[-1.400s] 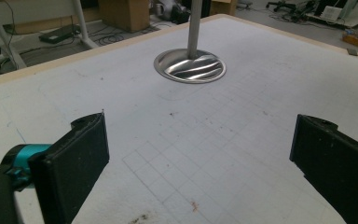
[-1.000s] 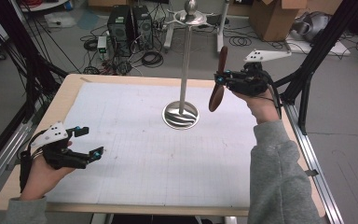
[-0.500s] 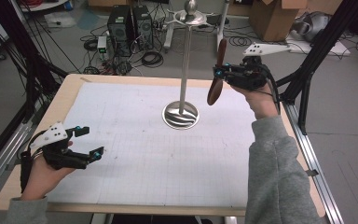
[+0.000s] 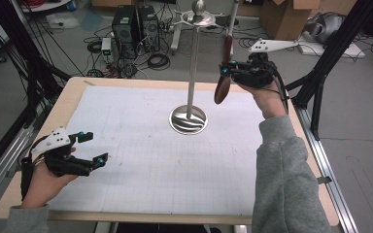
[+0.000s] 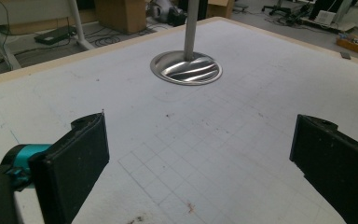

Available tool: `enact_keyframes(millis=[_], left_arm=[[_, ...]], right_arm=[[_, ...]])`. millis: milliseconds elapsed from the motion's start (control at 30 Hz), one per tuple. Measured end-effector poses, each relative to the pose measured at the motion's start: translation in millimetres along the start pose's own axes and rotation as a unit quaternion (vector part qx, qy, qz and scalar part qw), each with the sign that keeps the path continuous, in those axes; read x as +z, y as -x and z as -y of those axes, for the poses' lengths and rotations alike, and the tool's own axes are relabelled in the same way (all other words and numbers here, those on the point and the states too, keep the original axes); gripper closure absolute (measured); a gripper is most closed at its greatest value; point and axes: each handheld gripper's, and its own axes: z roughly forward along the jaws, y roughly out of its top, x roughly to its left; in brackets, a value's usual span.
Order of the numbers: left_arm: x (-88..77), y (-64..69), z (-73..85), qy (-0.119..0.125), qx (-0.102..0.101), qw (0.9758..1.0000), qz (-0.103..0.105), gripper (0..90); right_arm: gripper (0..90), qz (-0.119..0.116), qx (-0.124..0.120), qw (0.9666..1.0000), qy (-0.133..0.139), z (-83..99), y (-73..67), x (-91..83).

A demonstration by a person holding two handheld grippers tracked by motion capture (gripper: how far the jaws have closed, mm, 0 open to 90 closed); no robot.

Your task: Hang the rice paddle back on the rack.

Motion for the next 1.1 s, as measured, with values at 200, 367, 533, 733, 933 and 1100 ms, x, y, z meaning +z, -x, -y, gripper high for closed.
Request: enact_keyframes(millis=[200, 367, 533, 733, 933, 1100], left_arm=[[-0.6, -0.1, -0.5, 0.001, 0.0, 1.0, 0.002, 5.0], [-3.1, -0.5, -0.8, 0.005, -0.002, 1.0, 0.0, 4.9], [-2.4, 0.3, -0.5, 0.003, -0.001, 1.0, 0.0, 5.0], [-0.9, 1.2, -0.3, -0.001, 0.002, 1.0, 0.002, 5.0], [-1.1, 2.2, -0.8, 0.002, 0.003, 1.0, 0.003, 5.0], [-1.9, 3.1, -1.0, 0.002, 0.004, 1.0, 0.001, 5.0]], right_arm=[[77.6, 0.005, -0.008, 1.0, 0.001, -2.7, 5.9, 5.7], [77.6, 0.001, 0.0, 1.0, 0.007, -2.3, 11.4, 7.1], [77.6, 0.006, 0.005, 1.0, 0.006, -4.4, 15.9, 4.0], [77.6, 0.011, 0.01, 0.9999, -0.002, -6.4, 18.0, 4.7], [77.6, 0.003, 0.021, 0.9997, 0.016, -10.5, 15.7, 7.1], [77.6, 0.004, 0.022, 0.9994, 0.025, -14.7, 14.7, 6.9]])
